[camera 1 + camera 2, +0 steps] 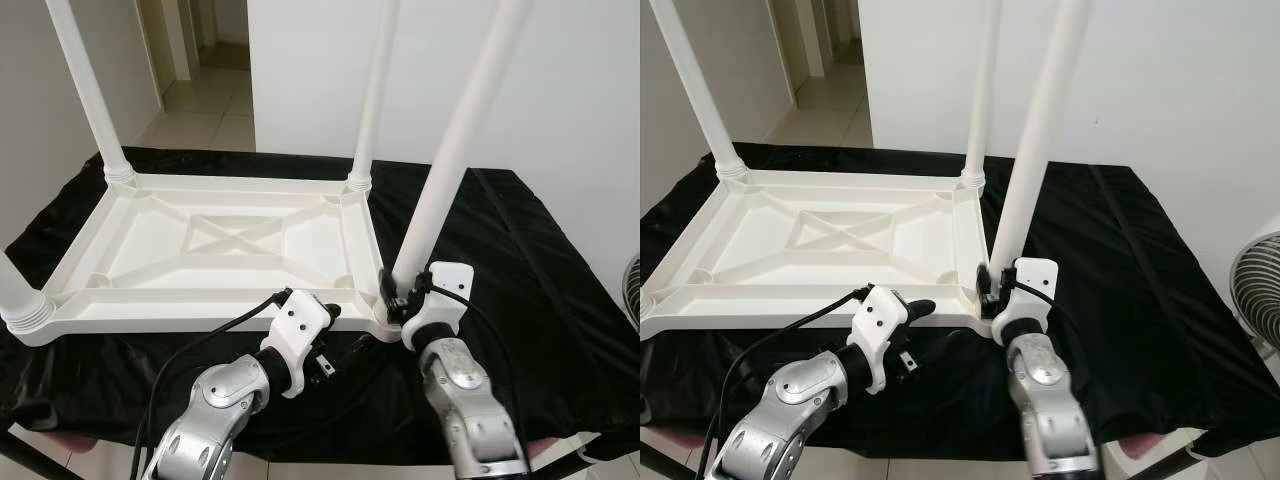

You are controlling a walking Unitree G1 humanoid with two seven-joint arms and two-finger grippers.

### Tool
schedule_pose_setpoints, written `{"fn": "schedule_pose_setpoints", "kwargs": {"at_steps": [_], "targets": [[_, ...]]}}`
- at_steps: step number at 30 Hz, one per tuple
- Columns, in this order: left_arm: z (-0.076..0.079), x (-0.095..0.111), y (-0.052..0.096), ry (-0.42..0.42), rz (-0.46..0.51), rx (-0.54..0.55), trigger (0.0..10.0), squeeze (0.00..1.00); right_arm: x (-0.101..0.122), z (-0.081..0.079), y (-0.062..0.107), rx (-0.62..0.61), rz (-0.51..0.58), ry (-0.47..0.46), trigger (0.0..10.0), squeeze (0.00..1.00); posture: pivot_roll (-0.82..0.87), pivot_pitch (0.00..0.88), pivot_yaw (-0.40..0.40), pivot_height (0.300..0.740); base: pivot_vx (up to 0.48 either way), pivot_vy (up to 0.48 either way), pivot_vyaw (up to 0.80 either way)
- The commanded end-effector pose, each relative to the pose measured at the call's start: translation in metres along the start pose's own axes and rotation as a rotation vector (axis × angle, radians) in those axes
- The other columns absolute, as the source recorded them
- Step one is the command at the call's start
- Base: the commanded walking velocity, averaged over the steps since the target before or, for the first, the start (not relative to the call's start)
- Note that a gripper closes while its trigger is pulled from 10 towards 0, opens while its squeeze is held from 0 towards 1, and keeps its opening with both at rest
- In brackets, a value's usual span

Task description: Building children table

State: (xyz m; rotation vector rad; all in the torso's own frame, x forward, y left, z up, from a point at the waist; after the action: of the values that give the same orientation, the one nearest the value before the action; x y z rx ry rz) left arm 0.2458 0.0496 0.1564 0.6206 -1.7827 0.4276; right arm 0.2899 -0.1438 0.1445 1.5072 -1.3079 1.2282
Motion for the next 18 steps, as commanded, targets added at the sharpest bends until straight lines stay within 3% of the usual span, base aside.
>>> {"fn": "schedule_pose_setpoints", "kwargs": {"at_steps": [1,4,5,8,9,12,14,18], "targets": [[-0.001,-0.003,-0.002,0.015,-0.022,0.036,10.0,0.00,-0.002,0.007,0.001,-0.007,-0.009,-0.012,10.0,1.00,-0.04,0.030,-0.015,0.740,0.000,0.000,0.00],[-0.001,-0.003,-0.002,0.018,-0.020,0.033,10.0,0.00,0.003,0.013,0.000,0.012,-0.004,0.005,10.0,1.00,-0.04,0.023,-0.017,0.740,0.000,0.000,0.00],[0.000,-0.003,-0.002,0.018,-0.020,0.031,10.0,0.00,0.009,0.027,-0.004,0.159,-0.036,0.034,10.0,1.00,-0.04,0.017,-0.011,0.740,0.000,0.000,0.00],[0.000,-0.003,-0.002,0.019,-0.021,0.030,10.0,0.00,0.011,0.031,-0.005,0.212,-0.050,0.032,10.0,1.00,-0.04,0.017,-0.011,0.740,0.000,0.000,0.00],[0.000,-0.003,-0.002,0.018,-0.020,0.027,10.0,0.00,0.010,0.032,-0.006,0.285,-0.073,0.053,10.0,0.00,-0.04,0.009,-0.008,0.740,0.000,0.000,0.00],[0.000,-0.003,-0.003,0.016,-0.019,0.018,10.0,0.00,0.010,0.034,-0.009,0.394,-0.113,0.098,10.0,0.00,-0.04,0.004,-0.008,0.740,0.000,0.000,0.00],[0.000,-0.003,-0.003,0.016,-0.019,0.018,10.0,0.00,0.010,0.035,-0.010,0.403,-0.113,0.101,10.0,0.00,-0.04,0.004,-0.008,0.740,0.000,0.000,0.00],[-0.004,-0.002,-0.004,0.001,-0.017,0.024,10.0,0.00,0.009,0.030,-0.023,0.535,-0.151,0.134,10.0,0.00,-0.03,0.000,-0.012,0.740,0.000,0.000,0.00]]}}
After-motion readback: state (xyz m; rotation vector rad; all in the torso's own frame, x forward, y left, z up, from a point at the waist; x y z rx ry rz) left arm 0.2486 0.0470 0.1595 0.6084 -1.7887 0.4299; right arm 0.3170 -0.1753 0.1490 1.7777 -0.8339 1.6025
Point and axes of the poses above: a point about 5 cm out from each wrist's last joint towards the gripper, its own y axis pointing back from the gripper into the wrist, its own x axis along the axis of the wrist's last joint, z = x × y, the point moved 1 cm from there along -y, pointing out of the wrist towards the gripper, and after that the axes turned 11 degrees about -y, right-handed, at the moved point
